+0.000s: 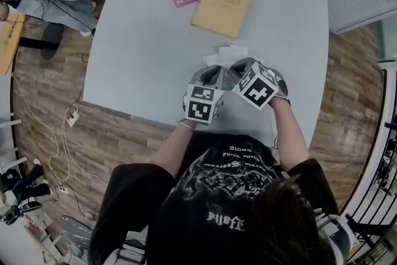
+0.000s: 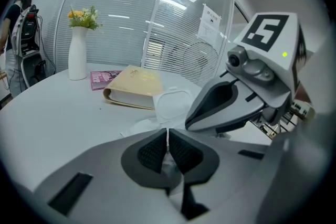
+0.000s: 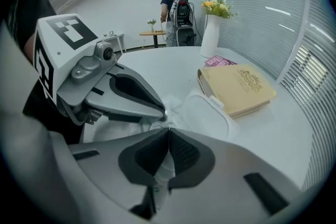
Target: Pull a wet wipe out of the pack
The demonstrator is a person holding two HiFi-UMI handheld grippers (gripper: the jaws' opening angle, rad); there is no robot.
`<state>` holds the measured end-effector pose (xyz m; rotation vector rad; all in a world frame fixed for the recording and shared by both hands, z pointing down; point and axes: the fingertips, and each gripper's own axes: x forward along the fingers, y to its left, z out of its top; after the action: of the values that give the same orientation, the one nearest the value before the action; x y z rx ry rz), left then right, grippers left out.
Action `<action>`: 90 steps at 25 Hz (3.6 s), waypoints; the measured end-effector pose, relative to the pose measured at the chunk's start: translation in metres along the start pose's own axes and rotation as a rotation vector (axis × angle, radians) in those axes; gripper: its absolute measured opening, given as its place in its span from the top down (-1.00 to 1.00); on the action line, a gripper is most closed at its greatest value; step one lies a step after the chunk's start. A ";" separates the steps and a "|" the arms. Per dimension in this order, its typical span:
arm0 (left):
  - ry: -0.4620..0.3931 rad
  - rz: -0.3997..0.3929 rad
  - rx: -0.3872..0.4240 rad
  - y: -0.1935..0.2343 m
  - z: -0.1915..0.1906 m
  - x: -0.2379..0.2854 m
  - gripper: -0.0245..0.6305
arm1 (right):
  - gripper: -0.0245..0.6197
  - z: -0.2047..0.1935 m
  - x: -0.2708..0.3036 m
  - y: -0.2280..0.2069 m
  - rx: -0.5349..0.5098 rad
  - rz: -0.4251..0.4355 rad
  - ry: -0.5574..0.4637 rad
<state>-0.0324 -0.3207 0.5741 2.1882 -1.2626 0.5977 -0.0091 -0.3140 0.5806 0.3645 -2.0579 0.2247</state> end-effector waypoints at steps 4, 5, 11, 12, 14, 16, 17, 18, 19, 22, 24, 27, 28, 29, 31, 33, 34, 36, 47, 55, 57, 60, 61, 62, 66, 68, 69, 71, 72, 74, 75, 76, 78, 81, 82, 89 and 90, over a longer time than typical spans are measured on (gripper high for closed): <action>-0.004 -0.003 -0.015 0.001 0.000 0.002 0.90 | 0.91 0.003 -0.007 -0.003 0.053 0.004 -0.047; -0.004 -0.008 -0.020 0.001 0.000 0.003 0.90 | 0.91 0.004 -0.009 -0.003 0.071 0.010 -0.060; 0.000 -0.012 -0.022 0.002 -0.001 0.004 0.90 | 0.91 0.007 -0.020 -0.002 0.177 0.012 -0.150; -0.001 -0.010 -0.022 0.002 -0.001 0.004 0.90 | 0.91 0.008 -0.022 -0.001 0.192 0.013 -0.165; -0.003 -0.012 -0.027 0.003 -0.002 0.005 0.90 | 0.91 0.009 -0.026 0.004 0.211 0.014 -0.188; -0.007 -0.014 -0.029 0.003 -0.002 0.004 0.90 | 0.91 0.010 -0.030 0.007 0.221 0.008 -0.206; -0.010 -0.016 -0.030 0.002 -0.002 0.004 0.90 | 0.91 0.011 -0.032 0.008 0.229 0.005 -0.216; -0.014 -0.017 -0.030 0.002 -0.002 0.003 0.90 | 0.91 0.012 -0.035 0.009 0.238 0.004 -0.226; -0.019 -0.018 -0.031 0.002 -0.001 0.003 0.90 | 0.91 0.013 -0.038 0.009 0.247 0.002 -0.237; -0.025 -0.018 -0.028 0.002 -0.001 0.002 0.90 | 0.91 0.014 -0.043 0.009 0.234 -0.022 -0.247; -0.025 -0.017 -0.026 0.002 -0.002 0.002 0.90 | 0.91 0.014 -0.045 0.010 0.225 -0.035 -0.247; -0.026 -0.017 -0.030 0.002 -0.001 0.001 0.90 | 0.91 0.015 -0.051 0.012 0.234 -0.054 -0.269; -0.027 -0.015 -0.030 0.002 -0.001 0.001 0.90 | 0.91 0.015 -0.053 0.013 0.227 -0.066 -0.272; -0.029 -0.014 -0.029 0.003 0.000 0.001 0.90 | 0.91 0.014 -0.055 0.014 0.220 -0.078 -0.274; -0.029 -0.012 -0.025 0.003 -0.001 0.001 0.90 | 0.91 0.011 -0.058 0.017 0.224 -0.097 -0.282; -0.028 -0.014 -0.025 0.003 -0.001 0.002 0.90 | 0.91 0.010 -0.061 0.019 0.250 -0.108 -0.306; -0.028 -0.015 -0.025 0.003 -0.001 0.002 0.90 | 0.91 0.010 -0.063 0.019 0.263 -0.111 -0.323; -0.030 -0.013 -0.024 0.003 -0.001 0.002 0.90 | 0.91 0.013 -0.070 0.020 0.283 -0.116 -0.359; -0.038 0.011 -0.039 0.005 -0.001 -0.001 0.90 | 0.91 0.017 -0.103 0.015 0.377 -0.179 -0.526; -0.103 -0.001 -0.112 0.003 0.010 -0.018 0.90 | 0.92 0.007 -0.140 0.007 0.512 -0.239 -0.683; -0.155 -0.020 -0.130 -0.002 0.019 -0.028 0.90 | 0.91 0.002 -0.149 0.005 0.532 -0.265 -0.707; -0.220 -0.032 -0.110 -0.006 0.033 -0.048 0.90 | 0.91 -0.003 -0.168 0.003 0.550 -0.318 -0.750; -0.243 -0.034 -0.102 -0.006 0.038 -0.056 0.90 | 0.91 -0.003 -0.176 0.003 0.554 -0.337 -0.767; -0.265 -0.036 -0.094 -0.006 0.043 -0.065 0.90 | 0.91 -0.003 -0.184 0.002 0.559 -0.357 -0.785; -0.350 -0.048 -0.089 -0.007 0.060 -0.107 0.90 | 0.91 -0.002 -0.212 0.005 0.575 -0.448 -0.855; -0.404 -0.051 -0.097 -0.009 0.071 -0.132 0.90 | 0.91 0.000 -0.224 0.006 0.585 -0.496 -0.895; -0.431 -0.052 -0.093 -0.009 0.078 -0.144 0.90 | 0.91 0.001 -0.230 0.007 0.589 -0.521 -0.916; -0.480 -0.054 -0.073 -0.010 0.091 -0.165 0.90 | 0.91 0.004 -0.243 0.011 0.592 -0.581 -0.950; -0.503 -0.051 -0.059 -0.010 0.098 -0.175 0.90 | 0.91 0.004 -0.248 0.014 0.590 -0.617 -0.960; -0.547 -0.035 -0.023 -0.009 0.110 -0.192 0.90 | 0.91 0.001 -0.255 0.019 0.590 -0.689 -0.968; -0.565 -0.027 0.001 -0.010 0.114 -0.199 0.90 | 0.91 -0.001 -0.256 0.023 0.596 -0.717 -0.964; -0.579 -0.021 0.024 -0.012 0.116 -0.206 0.90 | 0.91 -0.004 -0.255 0.026 0.606 -0.738 -0.957; -0.594 -0.021 0.059 -0.018 0.117 -0.216 0.90 | 0.91 -0.009 -0.252 0.035 0.626 -0.759 -0.948; -0.601 -0.041 0.075 -0.027 0.114 -0.225 0.90 | 0.91 -0.010 -0.250 0.045 0.627 -0.776 -0.941; -0.600 -0.046 0.078 -0.029 0.112 -0.226 0.90 | 0.91 -0.009 -0.251 0.047 0.619 -0.788 -0.933; -0.582 0.004 0.089 -0.025 0.102 -0.229 0.90 | 0.92 -0.010 -0.251 0.056 0.578 -0.862 -0.866; -0.576 0.022 0.086 -0.022 0.099 -0.227 0.90 | 0.92 -0.010 -0.251 0.058 0.574 -0.864 -0.862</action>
<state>-0.1074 -0.2298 0.3548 2.5206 -1.5610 0.0143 0.0947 -0.2160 0.3665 1.9117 -2.3727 0.1204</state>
